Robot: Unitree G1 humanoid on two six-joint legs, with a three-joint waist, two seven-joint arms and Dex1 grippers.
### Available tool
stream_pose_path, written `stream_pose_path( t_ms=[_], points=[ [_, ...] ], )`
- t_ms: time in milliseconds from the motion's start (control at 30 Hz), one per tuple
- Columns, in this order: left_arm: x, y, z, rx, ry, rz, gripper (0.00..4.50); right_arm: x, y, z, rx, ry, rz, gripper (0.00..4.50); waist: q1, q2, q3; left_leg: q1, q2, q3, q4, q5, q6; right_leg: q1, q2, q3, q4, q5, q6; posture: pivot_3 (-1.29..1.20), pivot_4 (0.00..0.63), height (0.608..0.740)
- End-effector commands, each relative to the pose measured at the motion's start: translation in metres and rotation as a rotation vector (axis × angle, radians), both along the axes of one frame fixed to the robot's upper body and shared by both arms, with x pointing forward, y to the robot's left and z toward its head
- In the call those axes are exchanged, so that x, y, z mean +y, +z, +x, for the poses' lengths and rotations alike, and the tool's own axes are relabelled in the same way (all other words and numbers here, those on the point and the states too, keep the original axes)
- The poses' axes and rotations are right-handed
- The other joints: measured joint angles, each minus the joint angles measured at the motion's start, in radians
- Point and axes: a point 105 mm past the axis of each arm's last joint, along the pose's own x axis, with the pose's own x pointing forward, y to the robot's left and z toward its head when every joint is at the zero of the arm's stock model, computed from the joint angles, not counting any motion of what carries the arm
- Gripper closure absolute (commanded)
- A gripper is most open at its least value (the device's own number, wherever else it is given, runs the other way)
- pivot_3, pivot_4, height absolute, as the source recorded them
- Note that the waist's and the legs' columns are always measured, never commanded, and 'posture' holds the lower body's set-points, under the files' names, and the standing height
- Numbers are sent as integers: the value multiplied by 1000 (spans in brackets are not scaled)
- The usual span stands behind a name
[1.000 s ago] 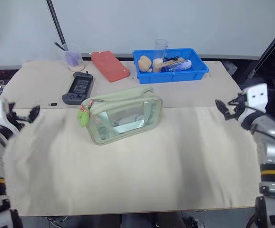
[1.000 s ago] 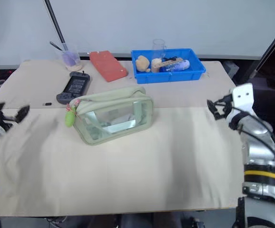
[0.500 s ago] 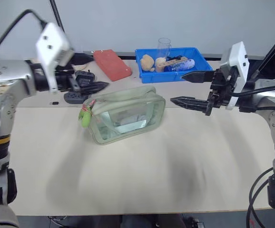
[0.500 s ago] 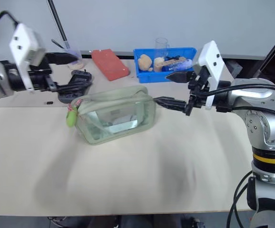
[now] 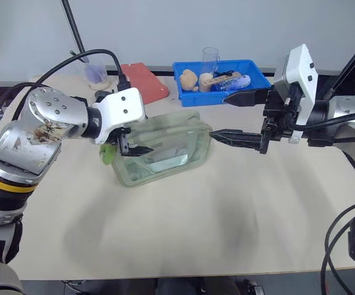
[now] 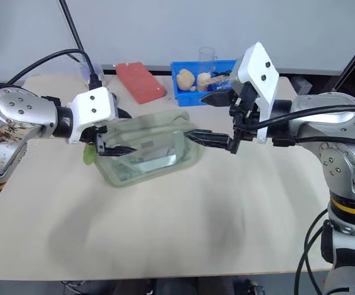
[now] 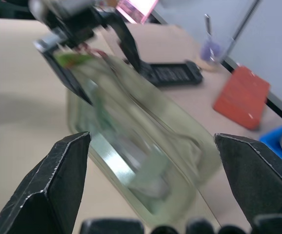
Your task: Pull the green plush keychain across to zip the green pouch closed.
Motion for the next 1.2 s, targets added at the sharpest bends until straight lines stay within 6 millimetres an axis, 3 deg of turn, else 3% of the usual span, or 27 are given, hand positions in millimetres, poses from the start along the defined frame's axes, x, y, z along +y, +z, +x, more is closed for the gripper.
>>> stream_pose_path(
  t_ms=[33, 133, 367, 400, 567, 733, 867, 1200],
  points=[
    [0, 2, 2, -45, -16, 26, 0, 1, 20, -12, -70, 14, 38, 29, 0, 0, 0, 0, 0, 0, 0, 0, 0, 0, 0, 0, 0, 0, 0, 0, 150, 740],
    [1, -1, 3, -57, -29, 46, 839, 0, 21, -10, -71, 7, 51, 0, 3, 0, 0, 0, 0, 0, 1, 0, 0, 0, 0, 0, 0, 0, 0, 0, 150, 740],
    [1, -3, 1, -74, -62, 70, 4233, -1, 20, -4, -69, -10, 51, 0, 2, 0, 0, 0, 0, 0, 1, 0, 0, 0, 0, 0, 1, 0, 0, 0, 150, 740],
    [1, -3, 1, -80, -71, 74, 4472, -1, 21, -3, -69, -11, 51, 0, 2, 0, 0, 0, 0, 0, 1, 0, 0, 0, 0, 0, 1, 0, 0, 0, 150, 740],
    [1, 7, -3, -182, -246, 118, 4472, 0, 24, 1, -75, -10, 43, 0, 2, 0, 0, 0, 0, 0, 2, 0, 0, 0, 0, 0, 2, 0, 0, 0, 150, 740],
    [12, 18, 12, -243, -280, 110, 4472, -2, 18, 3, -65, -7, 40, 0, 4, 0, 0, -1, 0, 0, 2, 0, 0, 0, 0, 0, 2, 1, 0, 0, 150, 740],
    [19, 11, 16, -215, -281, 123, 4472, -3, 15, 2, -58, -7, 37, 0, 2, 0, 0, -1, 0, 0, 3, 0, 0, 0, 0, 0, 2, 1, 0, 0, 150, 740],
    [9, 8, 3, -213, -402, 108, 4472, -8, 4, 7, -45, -28, 20, 0, 1, 0, 0, 0, -1, 0, 3, 0, 0, -2, 0, 0, 9, 0, -1, 0, 150, 740]
  ],
)
